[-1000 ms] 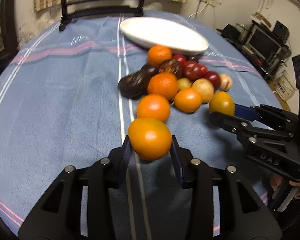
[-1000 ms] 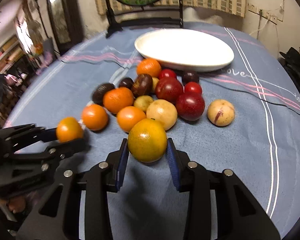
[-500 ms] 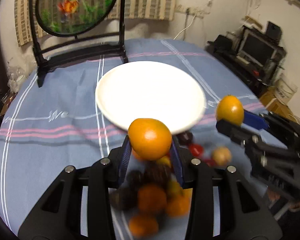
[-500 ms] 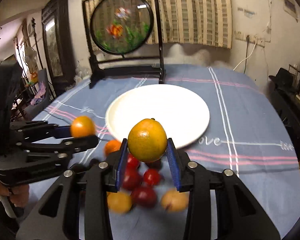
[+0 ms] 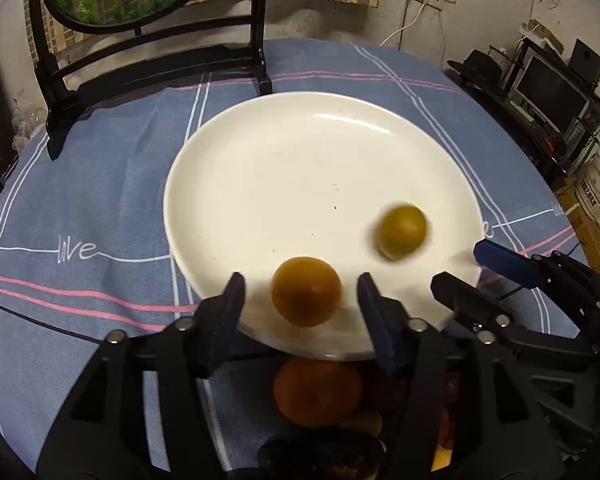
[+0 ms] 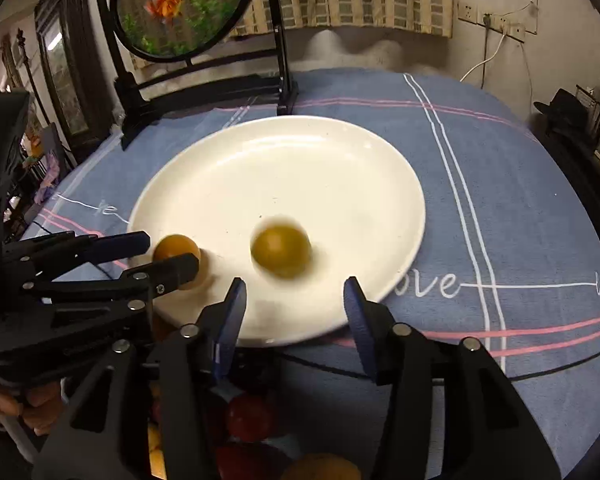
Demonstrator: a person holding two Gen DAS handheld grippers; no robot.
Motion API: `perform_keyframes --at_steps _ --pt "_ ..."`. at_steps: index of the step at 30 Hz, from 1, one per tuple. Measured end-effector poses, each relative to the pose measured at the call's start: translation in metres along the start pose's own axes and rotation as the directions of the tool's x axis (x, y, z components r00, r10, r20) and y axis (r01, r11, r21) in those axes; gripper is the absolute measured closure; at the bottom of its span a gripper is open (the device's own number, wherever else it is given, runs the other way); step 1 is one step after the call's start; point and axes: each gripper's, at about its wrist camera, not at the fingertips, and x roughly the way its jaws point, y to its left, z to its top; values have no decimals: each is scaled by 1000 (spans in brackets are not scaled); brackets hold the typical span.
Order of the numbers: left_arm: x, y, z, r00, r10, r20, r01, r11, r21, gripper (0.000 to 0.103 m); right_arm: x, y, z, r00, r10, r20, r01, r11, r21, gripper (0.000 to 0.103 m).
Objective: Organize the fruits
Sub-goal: 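Grasp an orange with the left tool while the right tool grasps a small orange tomato, both onto the plate, then grasp a pale speckled fruit with the right tool while the left tool carries an orange to the plate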
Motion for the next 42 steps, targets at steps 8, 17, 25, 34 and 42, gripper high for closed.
perform_keyframes --at_steps 8,17,25,34,42 --pt "-63 6 -42 997 10 79 -12 1000 22 25 -51 -4 -36 999 4 37 -4 1000 -7 49" --pt "-112 11 -120 995 18 101 -20 1000 19 23 -104 0 -98 998 -8 65 8 1000 2 43" --pt "-109 11 -158 999 25 30 -25 1000 10 24 -122 5 -134 998 -21 58 20 1000 5 41" --pt "-85 2 -169 999 0 -35 1 1000 30 62 -122 2 -149 999 -5 36 5 1000 21 39" --pt "-84 -5 -171 1000 24 -14 -23 996 82 62 -92 2 -133 996 -77 -43 76 997 -25 39"
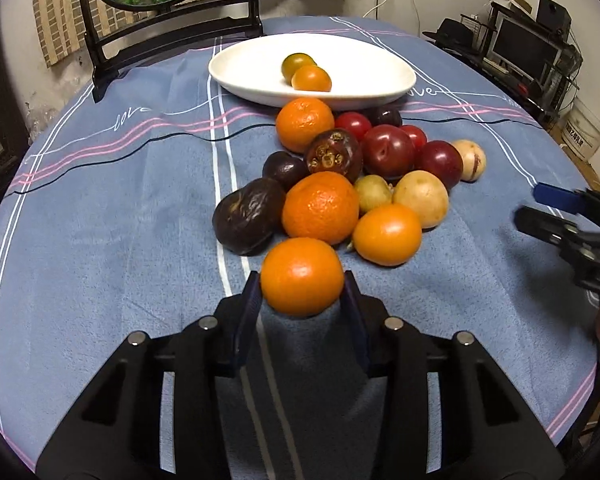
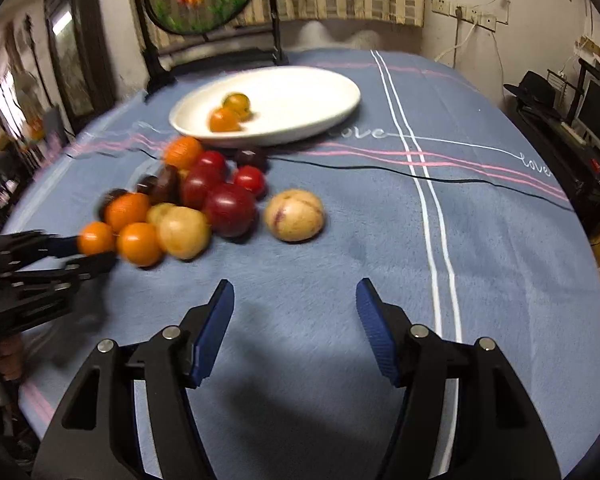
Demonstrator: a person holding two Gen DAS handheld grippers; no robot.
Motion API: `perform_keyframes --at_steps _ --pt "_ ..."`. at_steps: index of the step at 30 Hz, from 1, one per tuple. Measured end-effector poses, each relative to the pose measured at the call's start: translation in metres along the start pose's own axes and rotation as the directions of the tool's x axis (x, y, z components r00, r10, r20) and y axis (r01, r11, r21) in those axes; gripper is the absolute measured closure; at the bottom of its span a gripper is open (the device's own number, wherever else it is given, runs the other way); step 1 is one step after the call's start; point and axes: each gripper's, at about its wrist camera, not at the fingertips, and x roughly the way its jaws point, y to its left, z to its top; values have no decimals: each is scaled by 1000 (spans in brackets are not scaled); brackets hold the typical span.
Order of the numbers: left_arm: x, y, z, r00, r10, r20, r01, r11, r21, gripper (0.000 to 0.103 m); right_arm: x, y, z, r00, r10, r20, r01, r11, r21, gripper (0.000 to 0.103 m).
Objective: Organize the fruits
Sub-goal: 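Grasp a pale speckled fruit with the right tool while the left tool carries an orange to the plate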
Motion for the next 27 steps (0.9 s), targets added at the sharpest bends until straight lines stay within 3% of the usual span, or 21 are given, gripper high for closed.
perform_keyframes --at_steps 4,9,12,22,27 --pt "1 4 2 1000 -19 -7 19 1000 -15 62 29 2 21 998 -19 -61 17 999 -32 39" --pt "2 6 3 999 -30 -10 30 999 -12 62 51 2 38 997 -16 -71 12 998 -55 41" --pt "2 7 3 999 -34 -10 34 999 -10 62 56 1 44 998 8 -55 -11 998 -54 59" --pt "-16 7 9 998 -40 39 40 999 -1 62 15 -5 36 999 33 30 -33 999 -11 62" --pt "-35 7 37 994 -49 103 48 999 9 62 -18 -3 46 988 57 141 -56 998 -15 61"
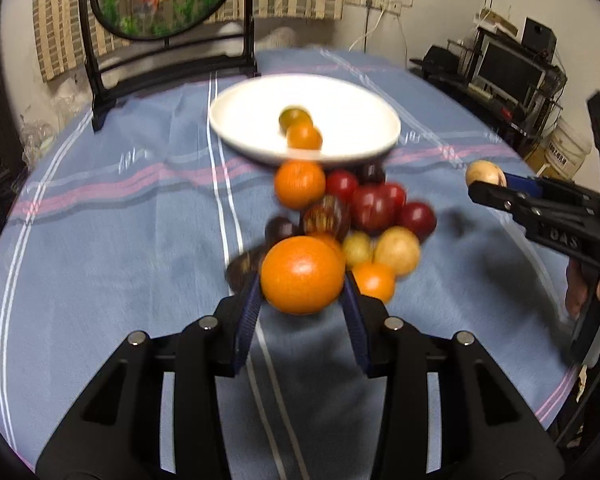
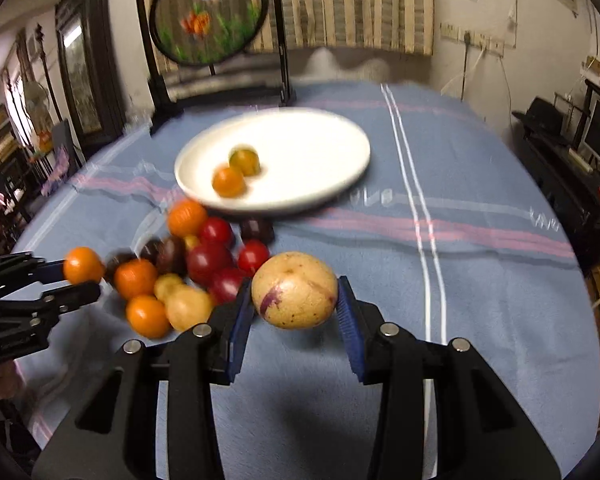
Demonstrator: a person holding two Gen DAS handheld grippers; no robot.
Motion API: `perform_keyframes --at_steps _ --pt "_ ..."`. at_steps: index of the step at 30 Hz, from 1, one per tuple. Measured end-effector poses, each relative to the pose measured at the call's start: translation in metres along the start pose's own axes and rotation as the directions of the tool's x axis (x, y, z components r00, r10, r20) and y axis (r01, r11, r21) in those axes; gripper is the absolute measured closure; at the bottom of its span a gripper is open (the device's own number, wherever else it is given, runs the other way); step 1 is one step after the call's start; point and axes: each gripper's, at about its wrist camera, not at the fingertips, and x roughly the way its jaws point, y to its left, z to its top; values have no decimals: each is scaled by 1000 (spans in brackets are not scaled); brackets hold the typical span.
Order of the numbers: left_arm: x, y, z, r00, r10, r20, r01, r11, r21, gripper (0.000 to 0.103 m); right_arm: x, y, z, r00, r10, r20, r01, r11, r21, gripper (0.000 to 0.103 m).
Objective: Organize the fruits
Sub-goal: 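Grasp a pale speckled fruit with the right tool while the left tool carries an orange to the plate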
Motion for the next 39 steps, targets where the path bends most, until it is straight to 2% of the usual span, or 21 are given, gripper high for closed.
perform_keyframes --at_steps 4,8,14,20,21,23,25,31,34,39 --pt "3 -1 39 998 18 57 -18 1000 6 62 -12 2 24 991 -4 130 3 1000 5 61" --pt "27 2 80 994 50 99 -48 998 -28 62 8 4 48 983 26 181 -27 1000 3 61" --pt "86 13 116 997 74 26 -72 995 -61 62 69 3 68 997 13 82 -14 1000 7 61" --pt "125 28 123 997 67 -39 -71 992 -102 62 110 -1 74 1000 -13 -6 13 1000 6 61" --pt "126 29 124 998 64 -26 -67 991 -112 61 112 -1 74 1000 -17 -8 17 1000 7 61" --pt "130 32 127 997 63 -32 -67 990 -125 60 117 1 74 1000 -16 -20 16 1000 -7 55" --pt "130 34 128 997 68 -31 -71 987 -143 44 116 3 75 1000 -25 -9 25 1000 -13 51" --pt "106 37 124 997 71 6 -69 985 -158 34 101 0 72 1000 0 -10 0 1000 3 49" --pt "89 39 115 996 92 21 -88 984 -155 24 84 -1 62 1000 8 -12 -8 1000 5 49" --pt "66 34 95 994 109 24 -105 986 -126 17 55 0 33 1000 3 -20 -3 1000 2 49"
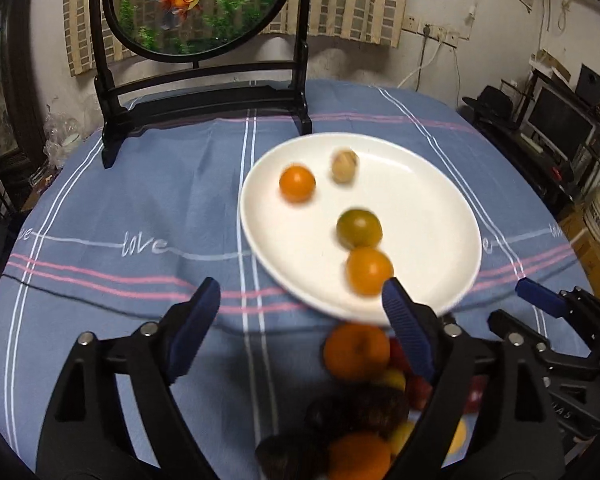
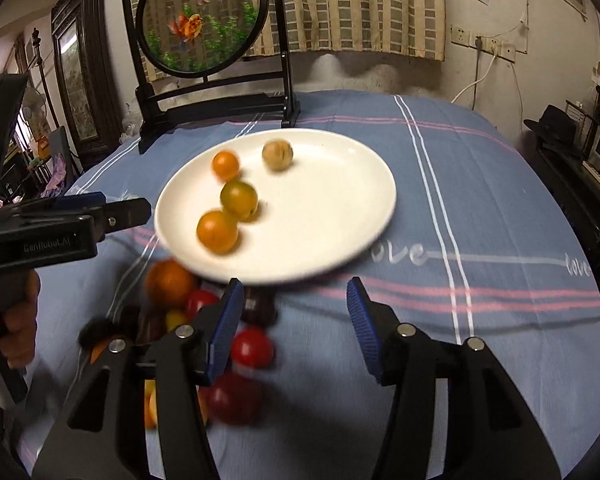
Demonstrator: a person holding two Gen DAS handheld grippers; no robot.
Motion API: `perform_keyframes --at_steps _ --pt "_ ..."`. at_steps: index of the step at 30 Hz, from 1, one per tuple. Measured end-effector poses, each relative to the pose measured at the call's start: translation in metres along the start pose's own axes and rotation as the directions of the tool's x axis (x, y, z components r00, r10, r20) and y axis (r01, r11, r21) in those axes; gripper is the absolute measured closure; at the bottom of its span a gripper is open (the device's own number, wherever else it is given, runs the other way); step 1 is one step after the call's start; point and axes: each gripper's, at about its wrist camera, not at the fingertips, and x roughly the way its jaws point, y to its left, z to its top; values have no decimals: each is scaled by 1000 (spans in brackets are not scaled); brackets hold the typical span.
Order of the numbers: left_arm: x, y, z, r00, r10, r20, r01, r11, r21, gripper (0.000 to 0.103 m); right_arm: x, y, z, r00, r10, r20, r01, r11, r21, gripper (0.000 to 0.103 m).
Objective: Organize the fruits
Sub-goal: 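Grasp a pale speckled fruit with the right tool while the left tool carries an orange to the plate, then grasp a dark purple fruit with the left tool while the right tool carries a pale fruit to the plate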
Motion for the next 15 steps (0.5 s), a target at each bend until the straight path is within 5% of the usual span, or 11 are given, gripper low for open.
perform_keyframes --at_steps 15 --pt "-42 34 -84 999 17 -38 -15 999 39 17 -54 19 -64 999 44 -5 -44 999 -11 48"
